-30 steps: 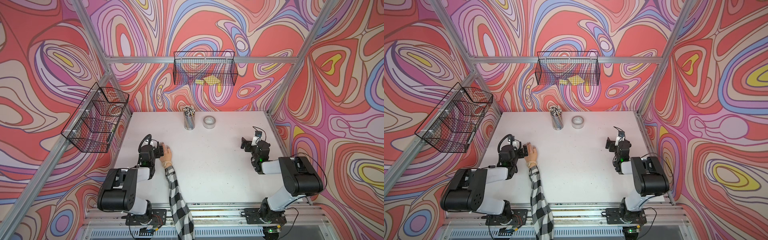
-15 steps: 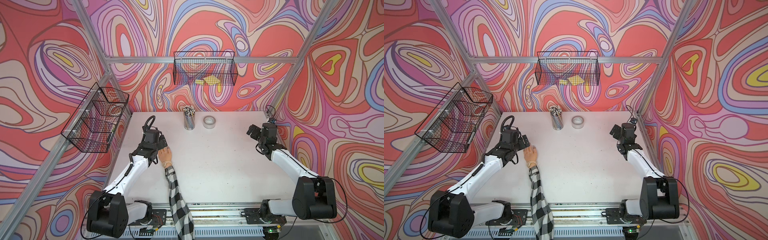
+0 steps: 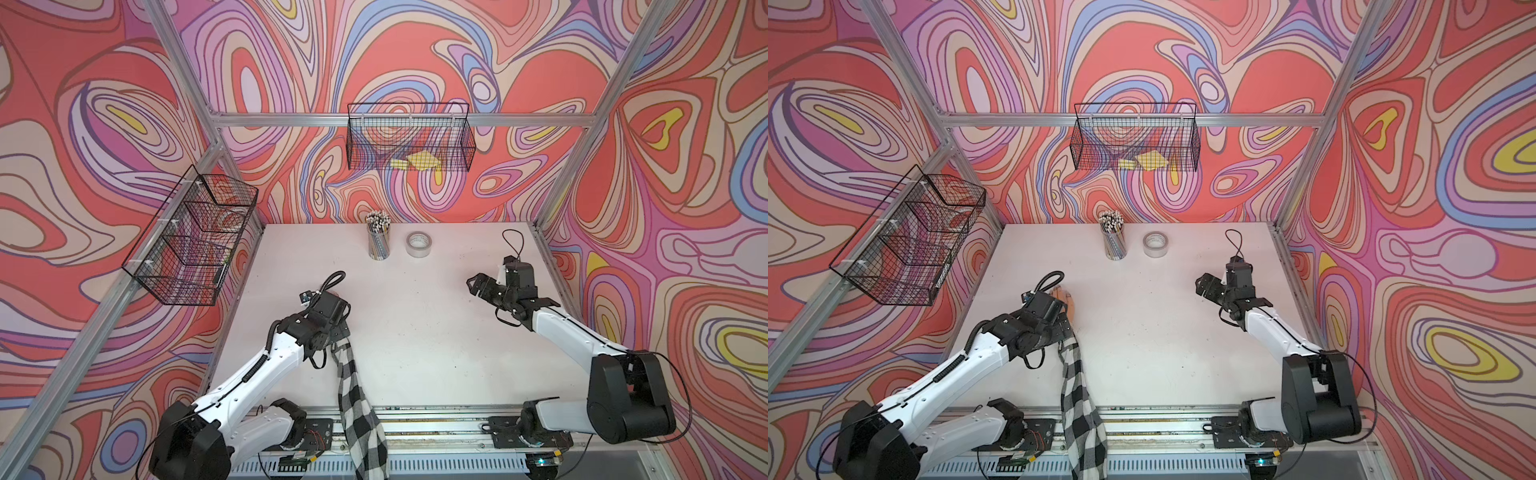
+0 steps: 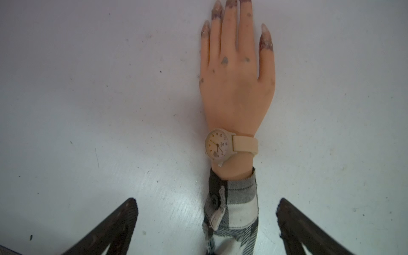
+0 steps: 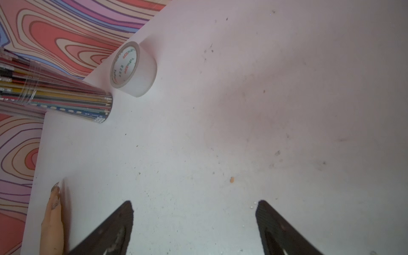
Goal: Take off the watch
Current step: Adjust the hand at the center of the board.
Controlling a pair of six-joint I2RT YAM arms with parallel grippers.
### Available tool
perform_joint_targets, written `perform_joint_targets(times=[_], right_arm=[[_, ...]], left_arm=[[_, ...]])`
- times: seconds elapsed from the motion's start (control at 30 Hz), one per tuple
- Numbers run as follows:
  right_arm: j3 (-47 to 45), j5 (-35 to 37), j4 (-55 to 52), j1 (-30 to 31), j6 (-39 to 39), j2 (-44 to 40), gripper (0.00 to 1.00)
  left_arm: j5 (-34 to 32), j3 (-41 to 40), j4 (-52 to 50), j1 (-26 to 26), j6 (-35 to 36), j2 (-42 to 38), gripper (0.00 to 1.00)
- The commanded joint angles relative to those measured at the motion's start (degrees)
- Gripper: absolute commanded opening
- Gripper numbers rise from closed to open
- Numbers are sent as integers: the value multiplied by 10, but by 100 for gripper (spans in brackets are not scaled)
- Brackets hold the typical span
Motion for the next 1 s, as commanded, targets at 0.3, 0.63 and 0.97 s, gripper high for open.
perform_joint_targets(times=[0.3, 0.63, 0.97], right_arm=[[-21, 25, 9, 84, 37, -41, 90], [-32, 34, 20, 102, 51, -43, 90], [-17, 40, 37, 117, 68, -17, 90]], left_arm=[[65, -30, 111, -21, -41, 113, 99], [48, -36, 133, -22, -63, 160, 94], [25, -55, 121, -22, -67, 159, 78]])
